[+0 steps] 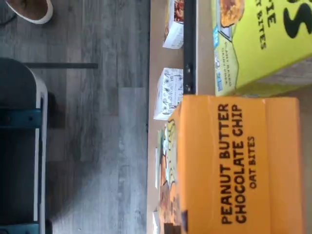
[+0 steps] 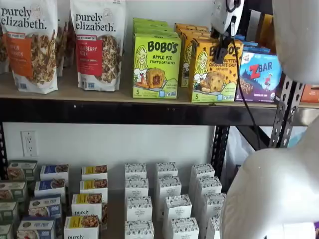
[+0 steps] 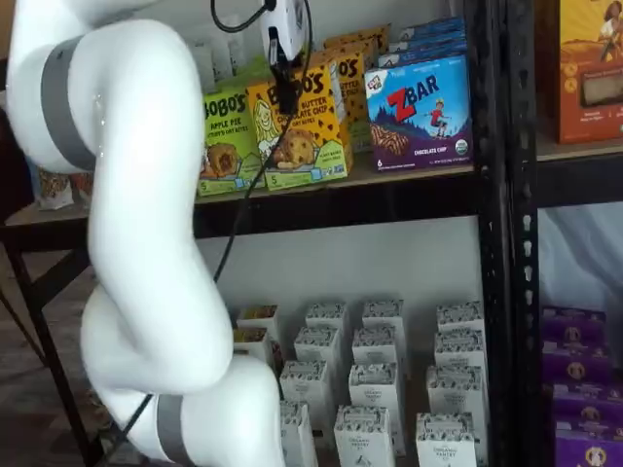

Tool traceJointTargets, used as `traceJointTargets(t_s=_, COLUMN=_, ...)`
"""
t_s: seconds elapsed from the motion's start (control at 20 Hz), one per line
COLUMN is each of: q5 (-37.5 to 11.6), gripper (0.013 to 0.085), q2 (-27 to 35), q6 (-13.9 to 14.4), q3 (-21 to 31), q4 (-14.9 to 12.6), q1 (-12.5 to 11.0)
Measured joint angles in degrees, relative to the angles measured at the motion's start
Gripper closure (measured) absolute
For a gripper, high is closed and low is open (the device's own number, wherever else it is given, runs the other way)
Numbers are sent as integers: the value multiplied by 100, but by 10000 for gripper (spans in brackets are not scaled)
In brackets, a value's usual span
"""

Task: Pick up the orange box on the top shelf, the fifth box from the left

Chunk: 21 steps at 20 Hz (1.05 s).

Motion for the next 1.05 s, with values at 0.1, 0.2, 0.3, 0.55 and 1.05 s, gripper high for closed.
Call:
traceJointTargets(t_s=0.1, q5=38, gripper=690, q2=-84, q6=1, q3=41, q4=12, q1=-7)
traceJointTargets(t_s=0.2, q5=73, gripper=690, q2=-176, q6=4, q3=88, q4=24, q1=-11)
traceJointTargets(t_s=0.3, q5=93, gripper=690, q2=-286, q6=13, q3=158, q4=16, q1=-4)
traceJointTargets(t_s=0.55, q5=126, gripper=690, q2=-614, q6=31, q3=419, q4=-87, q1=34)
traceJointTargets(t_s=1.05, q5=384, gripper=690, q2=-1231, q6=-65, q3=956, q4=-93, q1=-72)
